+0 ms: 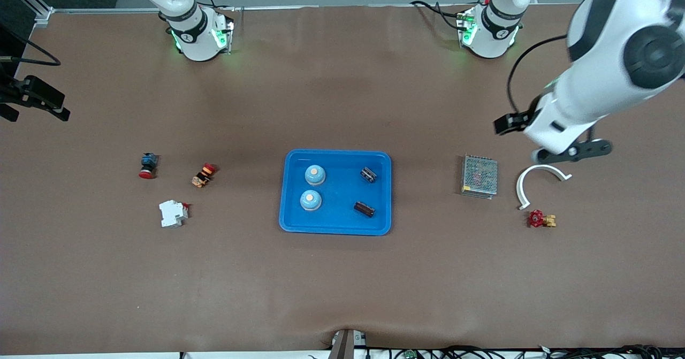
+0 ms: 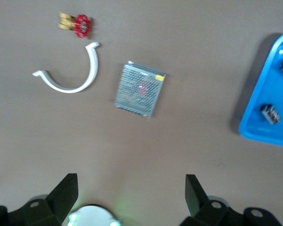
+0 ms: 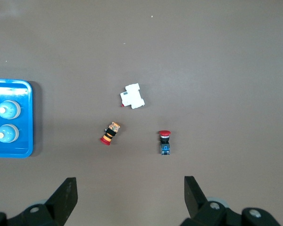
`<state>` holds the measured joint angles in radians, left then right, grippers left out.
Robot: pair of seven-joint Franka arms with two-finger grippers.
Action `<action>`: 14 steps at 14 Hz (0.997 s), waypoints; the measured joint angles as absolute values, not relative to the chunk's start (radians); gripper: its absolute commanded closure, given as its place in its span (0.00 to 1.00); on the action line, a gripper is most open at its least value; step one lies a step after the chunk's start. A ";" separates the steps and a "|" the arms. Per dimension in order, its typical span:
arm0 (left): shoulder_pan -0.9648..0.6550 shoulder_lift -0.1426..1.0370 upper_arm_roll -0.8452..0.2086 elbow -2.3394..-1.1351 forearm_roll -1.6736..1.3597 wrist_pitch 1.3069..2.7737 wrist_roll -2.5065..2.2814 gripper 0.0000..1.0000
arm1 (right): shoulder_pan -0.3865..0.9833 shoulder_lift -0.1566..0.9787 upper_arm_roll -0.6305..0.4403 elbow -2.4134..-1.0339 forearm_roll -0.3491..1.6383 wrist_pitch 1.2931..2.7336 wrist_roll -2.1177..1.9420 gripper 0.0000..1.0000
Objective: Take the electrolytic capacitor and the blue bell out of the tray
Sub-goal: 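Reach the left gripper over the tray toward a brown capacitor, then grasp the capacitor with the left gripper while the right gripper reaches the bell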
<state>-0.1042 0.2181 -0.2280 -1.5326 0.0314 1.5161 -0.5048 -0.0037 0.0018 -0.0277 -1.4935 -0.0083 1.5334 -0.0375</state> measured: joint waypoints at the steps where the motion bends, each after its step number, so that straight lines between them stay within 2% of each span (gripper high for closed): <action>1: -0.105 0.250 -0.253 -1.535 0.031 1.549 -0.563 0.00 | -0.002 0.004 -0.027 -1.494 -0.008 1.531 -0.037 0.00; 4: -0.132 0.327 -0.303 -1.549 0.031 1.666 -0.708 0.00 | 0.021 0.008 -0.021 -1.494 -0.001 1.530 -0.037 0.00; 9: -0.261 0.472 -0.307 -1.556 0.031 1.923 -1.003 0.00 | 0.127 0.009 -0.015 -1.494 0.065 1.528 0.082 0.00; 14: -0.344 0.605 -0.307 -1.557 0.047 2.097 -1.215 0.21 | 0.289 0.039 -0.009 -1.498 0.077 1.566 0.249 0.00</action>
